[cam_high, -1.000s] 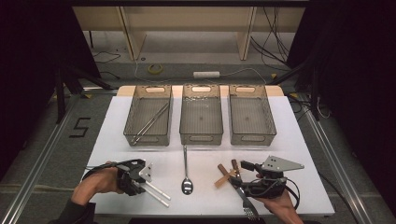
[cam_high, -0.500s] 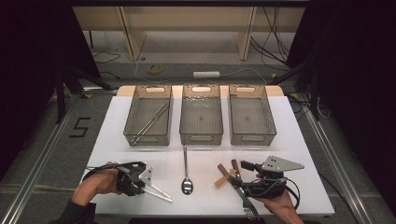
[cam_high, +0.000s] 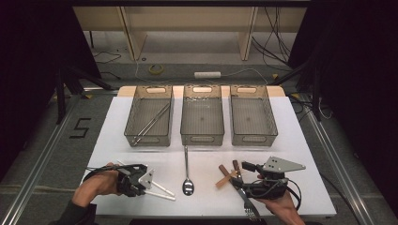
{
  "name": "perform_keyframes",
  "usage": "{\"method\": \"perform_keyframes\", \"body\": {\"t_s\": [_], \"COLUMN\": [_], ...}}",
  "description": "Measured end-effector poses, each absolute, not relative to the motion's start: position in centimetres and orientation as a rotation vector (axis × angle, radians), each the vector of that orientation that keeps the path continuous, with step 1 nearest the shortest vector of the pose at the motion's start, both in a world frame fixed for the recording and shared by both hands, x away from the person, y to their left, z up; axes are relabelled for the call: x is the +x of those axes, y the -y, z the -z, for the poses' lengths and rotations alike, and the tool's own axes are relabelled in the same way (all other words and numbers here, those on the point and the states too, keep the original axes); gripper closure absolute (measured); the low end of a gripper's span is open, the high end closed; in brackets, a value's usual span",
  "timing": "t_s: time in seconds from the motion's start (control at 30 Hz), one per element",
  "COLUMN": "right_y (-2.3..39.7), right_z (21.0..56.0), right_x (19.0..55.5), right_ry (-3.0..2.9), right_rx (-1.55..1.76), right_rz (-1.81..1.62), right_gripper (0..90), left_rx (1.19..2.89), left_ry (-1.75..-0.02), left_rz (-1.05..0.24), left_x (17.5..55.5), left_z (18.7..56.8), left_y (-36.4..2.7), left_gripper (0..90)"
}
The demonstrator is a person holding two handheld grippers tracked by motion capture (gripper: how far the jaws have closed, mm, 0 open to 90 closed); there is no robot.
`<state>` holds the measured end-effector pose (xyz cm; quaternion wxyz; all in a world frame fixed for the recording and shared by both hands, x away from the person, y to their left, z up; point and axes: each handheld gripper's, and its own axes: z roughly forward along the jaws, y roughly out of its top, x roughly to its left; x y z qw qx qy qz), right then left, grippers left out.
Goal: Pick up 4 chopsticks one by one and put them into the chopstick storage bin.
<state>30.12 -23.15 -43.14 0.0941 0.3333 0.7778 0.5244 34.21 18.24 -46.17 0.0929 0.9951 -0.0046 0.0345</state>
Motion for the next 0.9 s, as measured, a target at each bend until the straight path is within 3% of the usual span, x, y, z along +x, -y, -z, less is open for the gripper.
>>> {"method": "perform_keyframes", "body": {"t_s": [0.9], "right_y": [23.09], "right_z": [43.19], "right_x": [30.11], "right_ry": [-2.313], "right_rx": [0.988], "right_rz": [-1.550], "right_gripper": [29.2], "left_rx": [2.967], "left_ry": [0.128], "left_rz": [-0.114], "left_x": [33.90], "left_z": [46.19], "left_y": [-17.96], "left_gripper": [82.7]}}
